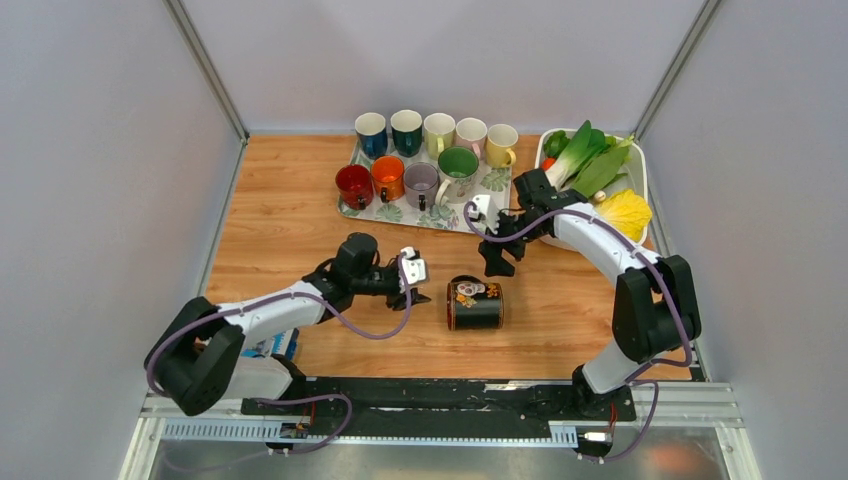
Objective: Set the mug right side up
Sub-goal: Turn over the cup at the center of the board.
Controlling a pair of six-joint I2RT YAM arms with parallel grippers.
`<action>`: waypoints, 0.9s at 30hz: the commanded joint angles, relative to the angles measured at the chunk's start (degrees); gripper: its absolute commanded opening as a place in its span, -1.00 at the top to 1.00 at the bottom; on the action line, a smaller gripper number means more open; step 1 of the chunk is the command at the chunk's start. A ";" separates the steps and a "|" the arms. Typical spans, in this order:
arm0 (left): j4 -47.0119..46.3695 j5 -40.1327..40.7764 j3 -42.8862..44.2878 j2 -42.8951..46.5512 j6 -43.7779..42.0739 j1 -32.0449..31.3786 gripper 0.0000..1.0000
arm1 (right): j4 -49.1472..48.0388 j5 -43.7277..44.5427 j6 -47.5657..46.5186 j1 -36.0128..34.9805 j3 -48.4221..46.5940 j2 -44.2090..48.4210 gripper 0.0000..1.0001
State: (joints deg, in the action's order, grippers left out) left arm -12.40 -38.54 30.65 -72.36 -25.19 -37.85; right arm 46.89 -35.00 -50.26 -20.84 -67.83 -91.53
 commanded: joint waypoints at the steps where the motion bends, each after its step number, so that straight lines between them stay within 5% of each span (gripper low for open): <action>1: -10.43 -0.88 3.82 -6.71 -3.01 -3.02 -0.13 | -2.29 -4.17 2.91 0.53 1.06 1.08 -0.64; 7: -10.36 9.38 10.29 -13.26 0.87 -5.64 -0.10 | -2.92 -4.68 5.18 0.65 4.17 5.00 -0.66; 14: 5.18 10.89 7.74 -2.17 6.62 -2.45 -0.10 | -5.38 -4.38 6.92 0.73 8.75 8.73 -0.69; 19: 14.59 -0.52 11.95 0.35 15.76 0.91 -0.14 | -7.58 -3.89 11.21 0.88 9.04 7.63 -0.70; 22: 8.40 -9.60 9.31 0.10 28.44 5.05 -0.29 | -8.32 -5.90 13.69 0.88 9.08 6.41 -0.70; 27: 10.20 -23.92 9.96 -6.11 31.36 6.41 -0.35 | -9.67 -6.24 15.79 0.84 8.22 5.53 -0.70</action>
State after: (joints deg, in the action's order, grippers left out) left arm -2.92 -46.70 39.79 -73.49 -2.11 -31.83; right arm 39.75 -38.76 -37.78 -20.05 -58.89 -85.30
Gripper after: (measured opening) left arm 0.673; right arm 0.847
